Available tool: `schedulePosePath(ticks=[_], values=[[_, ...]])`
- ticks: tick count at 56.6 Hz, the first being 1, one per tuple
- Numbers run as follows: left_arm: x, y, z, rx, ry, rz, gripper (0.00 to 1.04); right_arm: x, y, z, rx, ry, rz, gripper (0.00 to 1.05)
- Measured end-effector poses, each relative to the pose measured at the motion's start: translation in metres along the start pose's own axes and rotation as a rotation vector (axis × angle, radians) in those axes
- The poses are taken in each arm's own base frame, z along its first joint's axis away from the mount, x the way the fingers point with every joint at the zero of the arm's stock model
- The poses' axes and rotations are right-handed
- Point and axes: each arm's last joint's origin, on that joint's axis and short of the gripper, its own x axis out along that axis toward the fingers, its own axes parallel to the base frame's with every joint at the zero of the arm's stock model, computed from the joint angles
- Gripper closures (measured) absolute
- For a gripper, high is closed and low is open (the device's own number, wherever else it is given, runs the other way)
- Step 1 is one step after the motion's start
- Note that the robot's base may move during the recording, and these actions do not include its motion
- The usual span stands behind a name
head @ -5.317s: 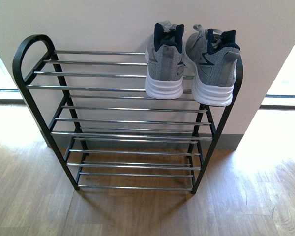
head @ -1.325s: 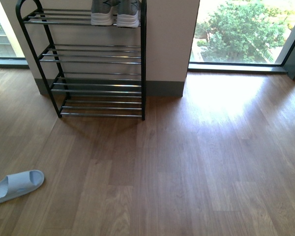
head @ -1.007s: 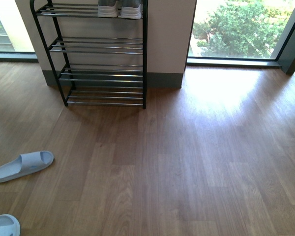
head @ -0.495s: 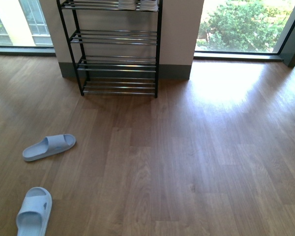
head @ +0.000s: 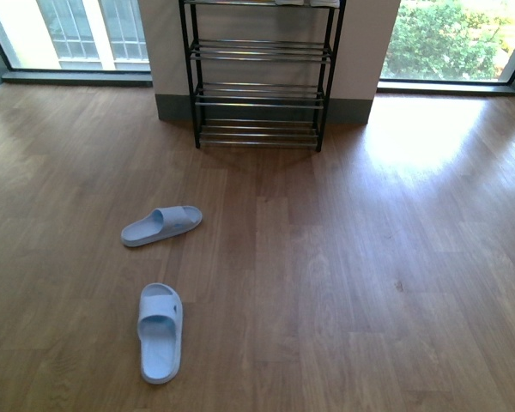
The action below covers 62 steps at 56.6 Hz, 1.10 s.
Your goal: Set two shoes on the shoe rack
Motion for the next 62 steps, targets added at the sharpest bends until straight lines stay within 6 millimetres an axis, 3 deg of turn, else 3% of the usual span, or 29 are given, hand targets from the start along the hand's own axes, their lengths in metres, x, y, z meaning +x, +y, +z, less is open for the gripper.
schedulePosePath(ticks=[62], values=[[0.0, 0.0, -0.0001, 0.0, 0.0, 0.002, 0.09, 0.0, 0.0, 0.0, 0.0, 0.0, 0.0, 0.09]])
